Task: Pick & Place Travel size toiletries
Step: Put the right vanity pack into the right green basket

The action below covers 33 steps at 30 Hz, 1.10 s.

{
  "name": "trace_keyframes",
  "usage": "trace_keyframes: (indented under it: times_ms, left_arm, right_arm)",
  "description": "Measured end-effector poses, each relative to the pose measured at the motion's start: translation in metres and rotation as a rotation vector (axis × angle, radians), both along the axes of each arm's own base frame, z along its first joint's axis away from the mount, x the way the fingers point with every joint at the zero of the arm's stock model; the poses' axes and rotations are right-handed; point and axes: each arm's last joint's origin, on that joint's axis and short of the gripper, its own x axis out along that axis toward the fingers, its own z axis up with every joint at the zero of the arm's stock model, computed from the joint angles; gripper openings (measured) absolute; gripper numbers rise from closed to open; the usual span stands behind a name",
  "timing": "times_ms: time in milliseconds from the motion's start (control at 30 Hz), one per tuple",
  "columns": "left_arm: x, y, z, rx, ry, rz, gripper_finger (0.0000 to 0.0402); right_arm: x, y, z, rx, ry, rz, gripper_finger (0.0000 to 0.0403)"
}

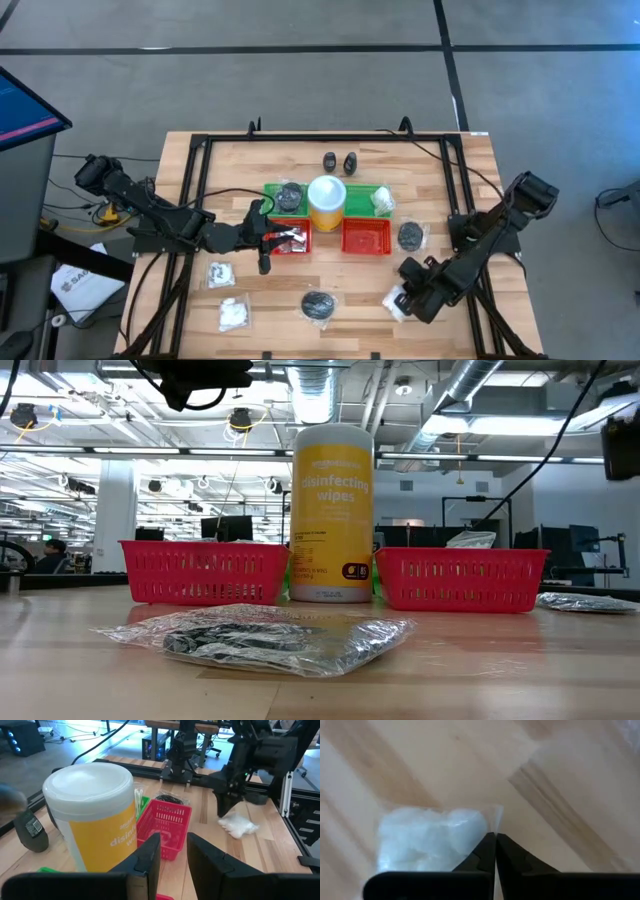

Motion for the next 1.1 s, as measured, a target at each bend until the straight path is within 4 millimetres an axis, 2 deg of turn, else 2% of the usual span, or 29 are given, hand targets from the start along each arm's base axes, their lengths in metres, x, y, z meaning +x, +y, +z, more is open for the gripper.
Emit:
trace_keyframes:
  times_ms: [333, 900, 1100]
  left_arm:
    - [0.0, 0.0, 0.0, 0.001, 0.0, 0.0, 0.0088]
    - [0.0, 0.0, 0.0, 0.002, 0.001, -0.001, 0.0088]
    - [0.0, 0.0, 0.0, 0.001, 0.0, -0.001, 0.0088]
  right_arm:
    - [-0.002, -0.011, 0.029, -0.054, -0.063, 0.024, 0.0]
    - [0.015, -0.026, 0.123, -0.285, -0.08, 0.128, 0.0]
    - [0.024, -0.04, 0.145, -0.371, -0.071, 0.136, 0.0]
